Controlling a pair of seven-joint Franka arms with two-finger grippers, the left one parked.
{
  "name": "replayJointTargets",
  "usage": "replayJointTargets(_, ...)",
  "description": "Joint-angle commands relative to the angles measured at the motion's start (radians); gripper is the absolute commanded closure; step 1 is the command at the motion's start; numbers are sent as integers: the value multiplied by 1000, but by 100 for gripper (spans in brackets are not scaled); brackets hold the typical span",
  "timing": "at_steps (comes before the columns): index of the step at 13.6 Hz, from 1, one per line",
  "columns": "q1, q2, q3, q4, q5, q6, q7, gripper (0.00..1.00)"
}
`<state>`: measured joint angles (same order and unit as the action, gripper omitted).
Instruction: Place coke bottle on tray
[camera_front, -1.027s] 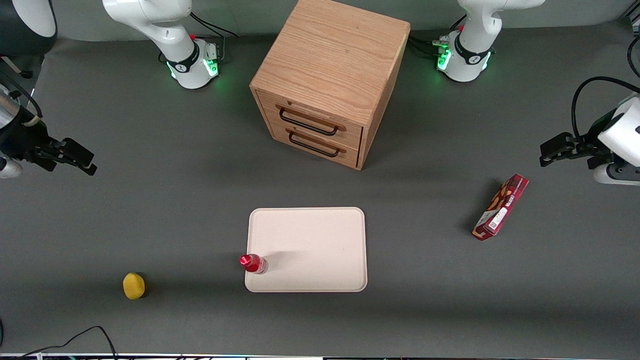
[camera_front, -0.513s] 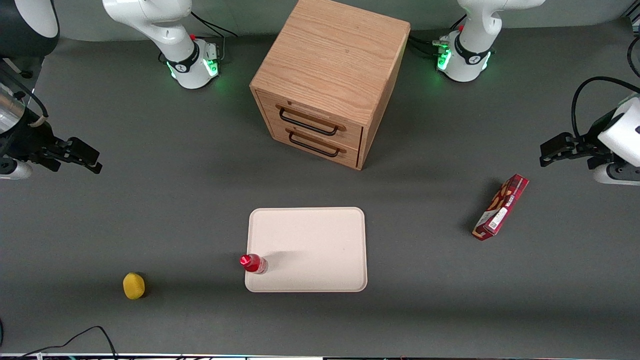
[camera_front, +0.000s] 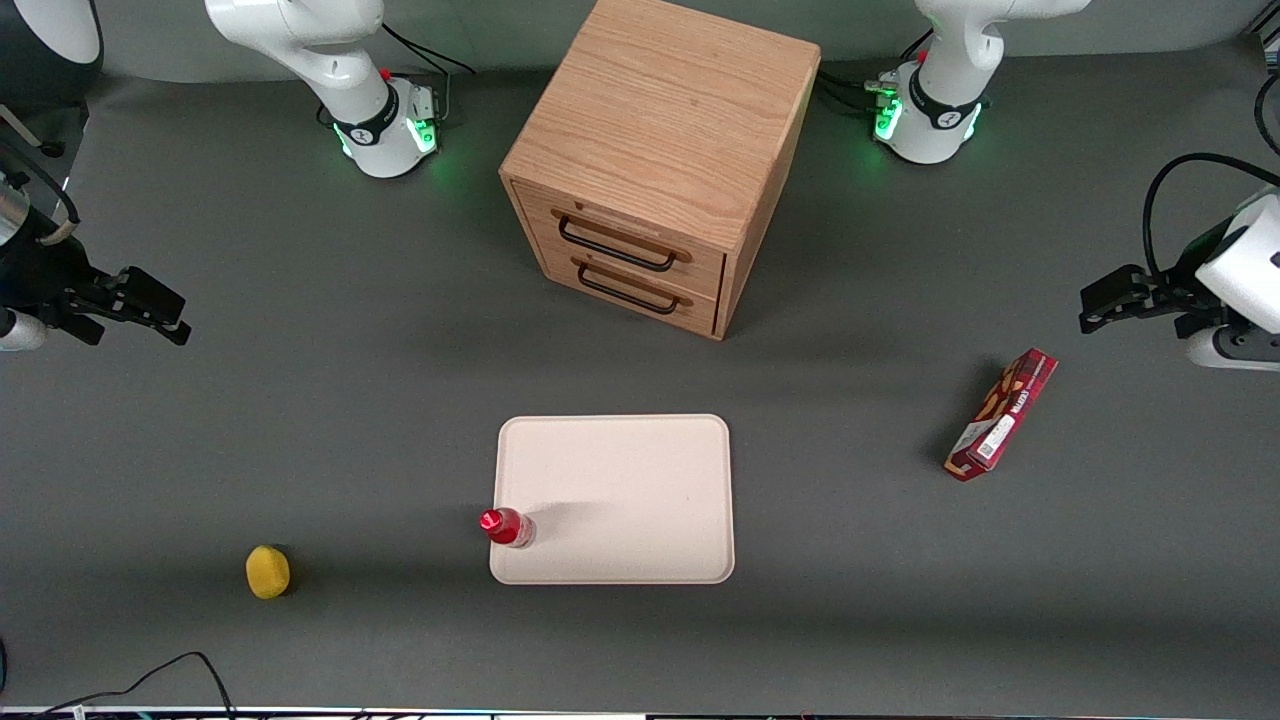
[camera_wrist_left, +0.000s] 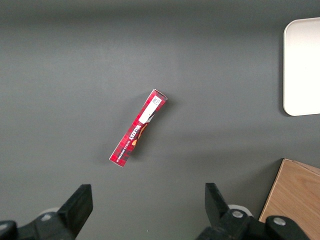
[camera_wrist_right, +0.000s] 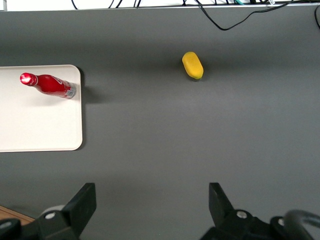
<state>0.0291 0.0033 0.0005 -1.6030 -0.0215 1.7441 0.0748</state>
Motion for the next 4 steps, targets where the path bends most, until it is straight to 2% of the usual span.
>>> replayJointTargets(1,2,17,3,60,0,-54,-26,0)
replayJointTargets(4,-6,35,4,68,0,-57,-30,0)
